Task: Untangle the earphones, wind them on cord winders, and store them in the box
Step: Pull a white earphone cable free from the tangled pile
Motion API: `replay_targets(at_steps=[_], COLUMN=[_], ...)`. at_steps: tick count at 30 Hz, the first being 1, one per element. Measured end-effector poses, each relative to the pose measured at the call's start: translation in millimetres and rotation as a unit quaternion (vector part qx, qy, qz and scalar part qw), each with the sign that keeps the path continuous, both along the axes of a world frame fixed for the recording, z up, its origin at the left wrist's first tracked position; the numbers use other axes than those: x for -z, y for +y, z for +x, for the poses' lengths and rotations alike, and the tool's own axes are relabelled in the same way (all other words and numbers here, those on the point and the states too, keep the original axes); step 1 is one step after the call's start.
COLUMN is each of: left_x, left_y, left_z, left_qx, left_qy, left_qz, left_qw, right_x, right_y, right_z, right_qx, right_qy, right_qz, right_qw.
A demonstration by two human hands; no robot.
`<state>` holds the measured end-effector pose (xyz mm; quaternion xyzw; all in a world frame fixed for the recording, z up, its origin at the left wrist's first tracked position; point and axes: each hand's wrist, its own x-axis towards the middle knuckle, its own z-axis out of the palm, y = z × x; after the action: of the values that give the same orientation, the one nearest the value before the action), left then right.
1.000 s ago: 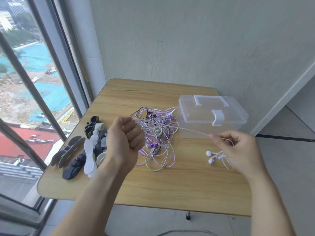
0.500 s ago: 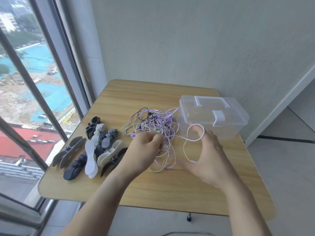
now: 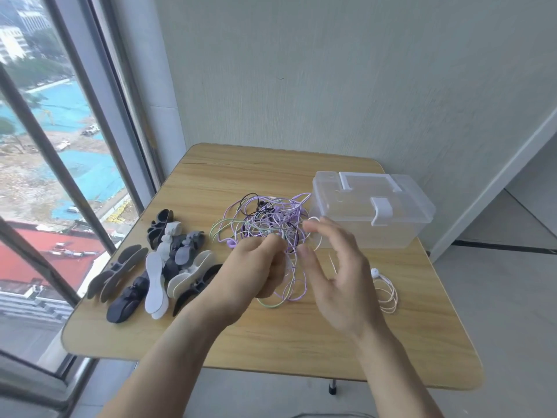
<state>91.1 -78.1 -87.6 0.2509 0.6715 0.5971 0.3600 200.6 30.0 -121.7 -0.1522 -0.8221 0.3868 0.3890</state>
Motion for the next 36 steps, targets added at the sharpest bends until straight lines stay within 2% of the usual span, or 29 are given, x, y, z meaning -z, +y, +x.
replay_targets(at_steps=[3, 6, 8, 9, 11, 13, 14, 16, 18, 19, 21, 24, 27, 30, 31, 33, 36], left_x=[-5.1, -10.0, -10.0, -8.7, -4.9, -0.6, 1.9, 7.8, 14.4, 17.0, 22.5, 22.9, 14.5, 2.9, 0.4, -1.7, -4.5], left_y=[-3.8, -9.0, -10.4, -10.2, -9.1, -6.7, -5.8, -5.1, -5.6, -5.5, -4.8, -5.2, -7.5, -7.1, -6.6, -6.7, -7.7], left_z=[-1.0, -7.5, -12.4, -14.3, -16.7, -16.6, -15.8, -14.1, -11.4, -8.8, -4.6, -5.2, -4.4, -2.6, -2.2, -4.5, -10.8], left_qx=[0.009, 0.008, -0.029, -0.057, -0.103, -0.123, -0.129, -0.131, -0.087, -0.039, 0.048, 0.093, 0.149, 0.121, 0.095, 0.036, -0.03], left_qy=[-0.149, -0.319, -0.356, -0.351, -0.311, -0.239, -0.179, 0.005, 0.182, 0.235, 0.271, 0.264, 0.167, -0.021, -0.102, -0.239, -0.312], left_qz=[0.079, 0.213, 0.27, 0.282, 0.286, 0.252, 0.217, 0.124, 0.045, 0.017, -0.009, -0.033, -0.009, 0.062, 0.096, 0.181, 0.282], left_qw=[0.986, 0.924, 0.894, 0.891, 0.901, 0.93, 0.951, 0.984, 0.978, 0.971, 0.961, 0.96, 0.975, 0.99, 0.986, 0.953, 0.907], right_x=[3.9, 1.1, -1.5, -2.4, -1.0, 0.1, 0.4, 0.5, -1.2, -1.9, -5.3, -10.0, -12.3, -11.7, -9.6, -7.9, -8.7], right_y=[1.4, 1.8, -2.5, -5.1, -9.0, -10.9, -11.6, -10.7, -9.3, -7.6, -2.3, 7.7, 18.1, 26.1, 28.7, 29.3, 23.5], right_z=[-1.3, 0.1, 1.0, 1.1, 0.1, -1.6, -1.8, -1.0, 0.8, 2.3, 6.2, 14.0, 18.8, 21.9, 22.1, 20.8, 16.8], right_qx=[-0.003, -0.03, -0.07, -0.088, -0.11, -0.119, -0.122, -0.125, -0.129, -0.131, -0.133, -0.109, -0.079, -0.064, -0.057, -0.056, -0.091], right_qy=[-0.024, -0.042, -0.078, -0.088, -0.097, -0.113, -0.122, -0.135, -0.14, -0.138, -0.131, -0.099, -0.059, -0.035, -0.037, -0.05, -0.096], right_qz=[0.005, -0.015, -0.068, -0.084, -0.082, -0.079, -0.084, -0.094, -0.094, -0.095, -0.103, -0.153, -0.174, -0.164, -0.159, -0.152, -0.155], right_qw=[1.0, 0.999, 0.992, 0.989, 0.986, 0.983, 0.982, 0.978, 0.977, 0.977, 0.977, 0.977, 0.98, 0.984, 0.985, 0.985, 0.979])
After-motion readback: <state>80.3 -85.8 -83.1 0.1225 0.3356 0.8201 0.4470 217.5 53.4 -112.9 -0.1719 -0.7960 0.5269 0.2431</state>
